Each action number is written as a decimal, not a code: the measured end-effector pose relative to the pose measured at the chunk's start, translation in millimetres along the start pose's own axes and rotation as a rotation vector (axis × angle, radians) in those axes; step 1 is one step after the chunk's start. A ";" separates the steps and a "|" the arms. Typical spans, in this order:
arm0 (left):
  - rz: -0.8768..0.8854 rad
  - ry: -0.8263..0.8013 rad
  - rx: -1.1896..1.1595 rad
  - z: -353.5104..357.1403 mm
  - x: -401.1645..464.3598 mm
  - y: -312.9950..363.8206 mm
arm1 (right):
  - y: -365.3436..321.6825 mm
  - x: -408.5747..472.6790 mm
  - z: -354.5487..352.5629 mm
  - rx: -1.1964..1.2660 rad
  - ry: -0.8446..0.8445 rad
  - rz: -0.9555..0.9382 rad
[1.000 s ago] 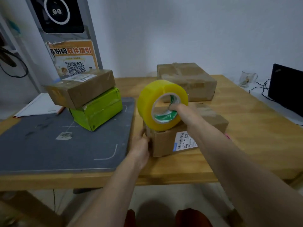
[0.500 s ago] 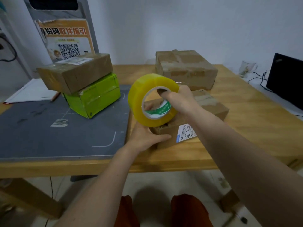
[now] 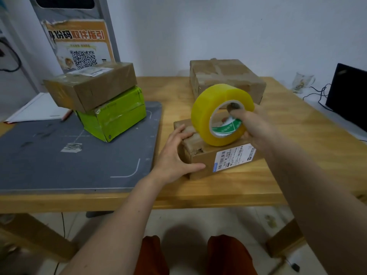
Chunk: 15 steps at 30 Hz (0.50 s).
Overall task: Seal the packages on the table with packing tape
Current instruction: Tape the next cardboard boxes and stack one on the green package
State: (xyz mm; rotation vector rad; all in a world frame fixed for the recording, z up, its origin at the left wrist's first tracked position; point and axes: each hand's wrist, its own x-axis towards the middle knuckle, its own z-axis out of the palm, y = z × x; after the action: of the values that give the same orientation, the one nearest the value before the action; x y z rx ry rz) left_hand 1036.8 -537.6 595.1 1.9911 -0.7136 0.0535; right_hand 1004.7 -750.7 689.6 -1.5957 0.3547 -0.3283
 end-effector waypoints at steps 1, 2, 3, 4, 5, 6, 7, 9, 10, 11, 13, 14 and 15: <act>0.002 -0.003 0.003 -0.8 -0.1 1.0 | 0.5 0.0 -1.1 0.016 -0.010 -0.001; 0.002 -0.005 0.008 -1.4 -0.1 1.7 | 0.7 -0.1 -1.7 0.022 -0.019 -0.007; -0.001 -0.009 0.013 -1.8 -0.2 2.0 | 1.6 -0.1 -2.5 0.018 -0.025 -0.013; -0.003 -0.015 0.015 -1.9 -0.1 2.3 | 3.2 0.3 -3.6 0.012 -0.030 -0.017; 0.000 -0.018 0.016 -1.9 -0.3 2.4 | 5.0 0.8 -5.0 0.006 -0.038 -0.020; 0.003 -0.020 0.018 -1.8 -0.6 2.7 | 6.3 1.4 -6.6 0.002 -0.045 -0.018; 0.004 -0.022 0.023 -1.6 -0.5 3.0 | 6.6 2.3 -8.6 -0.007 -0.053 -0.018; -0.001 -0.022 0.026 -1.7 -0.4 2.9 | 5.3 4.3 -13.1 -0.051 -0.071 -0.044; -0.004 -0.021 0.025 -2.0 -0.4 2.9 | 4.0 4.6 -14.7 -0.092 -0.077 -0.068; -0.006 -0.022 0.024 -2.3 -0.7 3.2 | 3.1 4.5 -15.8 -0.136 -0.080 -0.092; -0.013 -0.030 0.023 -2.2 -0.5 3.9 | 3.6 4.5 -17.4 -0.179 -0.075 -0.116; -0.024 -0.041 0.015 -2.3 -0.2 4.0 | 5.1 4.2 -17.6 -0.176 -0.073 -0.116; -0.037 -0.056 -0.003 -2.8 0.1 3.8 | 6.7 4.2 -17.9 -0.169 -0.072 -0.115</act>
State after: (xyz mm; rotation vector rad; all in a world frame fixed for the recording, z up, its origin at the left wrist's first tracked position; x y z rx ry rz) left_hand 1035.7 -536.6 599.6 2.0090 -0.7124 -0.0258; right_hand 1000.8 -769.0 683.9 -1.7937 0.2410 -0.3346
